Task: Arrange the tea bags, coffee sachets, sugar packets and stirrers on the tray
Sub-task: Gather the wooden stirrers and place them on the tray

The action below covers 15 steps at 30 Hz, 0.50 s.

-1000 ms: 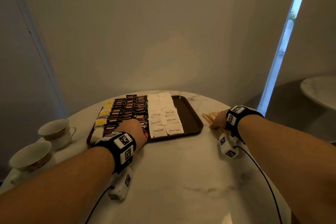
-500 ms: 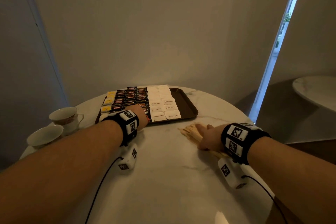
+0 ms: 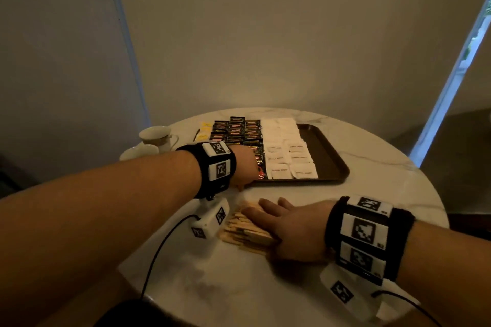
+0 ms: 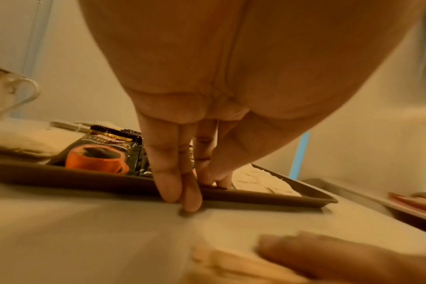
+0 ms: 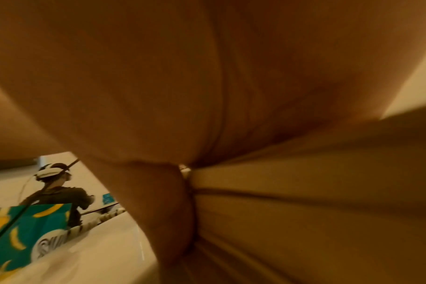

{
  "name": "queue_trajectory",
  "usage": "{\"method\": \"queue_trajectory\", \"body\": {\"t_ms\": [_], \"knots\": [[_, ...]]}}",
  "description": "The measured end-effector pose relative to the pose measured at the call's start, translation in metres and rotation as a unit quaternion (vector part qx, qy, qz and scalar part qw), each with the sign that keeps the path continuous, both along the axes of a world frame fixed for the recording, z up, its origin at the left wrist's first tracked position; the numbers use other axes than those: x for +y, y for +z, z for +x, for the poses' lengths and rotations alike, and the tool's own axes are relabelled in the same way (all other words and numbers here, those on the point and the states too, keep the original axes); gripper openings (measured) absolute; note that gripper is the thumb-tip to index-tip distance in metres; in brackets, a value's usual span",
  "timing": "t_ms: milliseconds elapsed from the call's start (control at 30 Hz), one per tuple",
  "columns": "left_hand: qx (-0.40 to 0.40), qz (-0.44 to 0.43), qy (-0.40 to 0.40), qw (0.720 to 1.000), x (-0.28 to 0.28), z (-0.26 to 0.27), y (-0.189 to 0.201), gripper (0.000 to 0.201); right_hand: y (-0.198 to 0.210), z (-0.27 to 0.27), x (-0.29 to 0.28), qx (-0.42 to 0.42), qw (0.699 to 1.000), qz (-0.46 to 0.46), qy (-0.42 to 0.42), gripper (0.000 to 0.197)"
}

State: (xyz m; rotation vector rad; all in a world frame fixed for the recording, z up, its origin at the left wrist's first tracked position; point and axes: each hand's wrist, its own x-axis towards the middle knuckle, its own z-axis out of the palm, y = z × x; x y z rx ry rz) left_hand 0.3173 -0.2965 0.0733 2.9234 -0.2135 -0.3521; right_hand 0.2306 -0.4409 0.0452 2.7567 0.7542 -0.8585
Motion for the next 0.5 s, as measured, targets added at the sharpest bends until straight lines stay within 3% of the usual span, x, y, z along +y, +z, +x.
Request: {"method": "queue_trajectory", "body": {"t_ms": [200,500], "knots": [[0.047,-0.046,-0.064,0.996,0.006,-0.023,-0.013,0.033,0.01,-0.028,0.012,0.017,0.998,0.054,0.035,0.086],[0.089,-0.228,0.009,0.97,0.027,-0.038,0.004,0.028,0.01,-0.025,0.025,-0.019,0.995,0.092,-0.036,0.075]]}}
